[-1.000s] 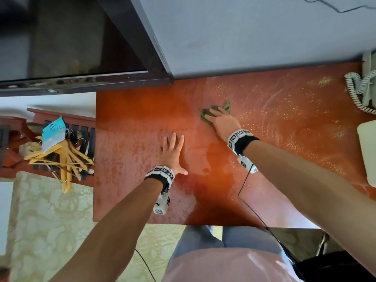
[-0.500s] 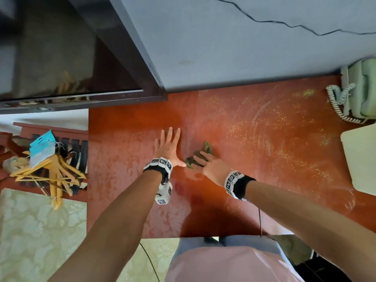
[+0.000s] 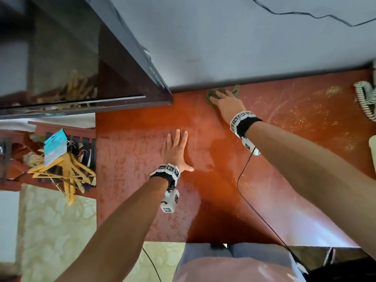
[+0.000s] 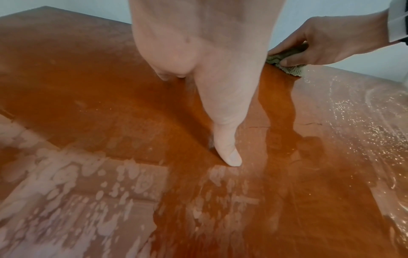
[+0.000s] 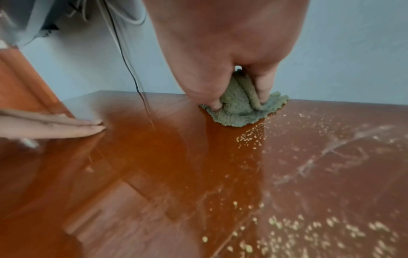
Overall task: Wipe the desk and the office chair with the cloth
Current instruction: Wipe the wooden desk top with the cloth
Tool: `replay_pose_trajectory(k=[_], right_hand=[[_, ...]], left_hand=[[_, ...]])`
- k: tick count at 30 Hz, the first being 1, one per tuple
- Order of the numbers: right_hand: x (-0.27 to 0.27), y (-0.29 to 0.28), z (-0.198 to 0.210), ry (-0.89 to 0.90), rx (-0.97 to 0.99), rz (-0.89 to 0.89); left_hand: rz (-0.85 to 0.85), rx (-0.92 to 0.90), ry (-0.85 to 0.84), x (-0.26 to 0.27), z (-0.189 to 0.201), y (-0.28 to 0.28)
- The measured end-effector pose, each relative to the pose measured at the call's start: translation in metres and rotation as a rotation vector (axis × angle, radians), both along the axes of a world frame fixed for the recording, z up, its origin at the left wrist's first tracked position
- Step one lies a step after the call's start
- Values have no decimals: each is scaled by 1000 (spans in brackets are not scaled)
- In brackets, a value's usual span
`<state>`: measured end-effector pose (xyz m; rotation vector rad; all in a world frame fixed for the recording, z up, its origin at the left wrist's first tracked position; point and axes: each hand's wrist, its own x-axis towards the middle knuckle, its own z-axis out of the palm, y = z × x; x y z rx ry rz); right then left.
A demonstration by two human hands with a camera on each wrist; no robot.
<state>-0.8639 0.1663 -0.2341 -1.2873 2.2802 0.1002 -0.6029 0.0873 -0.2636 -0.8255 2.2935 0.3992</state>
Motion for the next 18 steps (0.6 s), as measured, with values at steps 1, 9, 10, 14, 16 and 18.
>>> replay_pose_trajectory(k=[1, 9, 10, 14, 16, 18], right_hand=[[-3, -4, 1, 1, 12, -3], [44, 12, -14, 29, -28, 50], [54, 17, -15, 29, -27, 81], [92, 37, -15, 15, 6, 187], [112, 49, -19, -5, 26, 244], [132, 62, -25, -12, 23, 329]], left_hand=[[3, -1, 0, 0, 0, 0], [19, 11, -13, -2, 2, 0], [16, 13, -17, -2, 3, 0], [19, 28, -13, -2, 5, -1], [16, 28, -14, -2, 6, -1], [11, 21, -14, -3, 7, 0]])
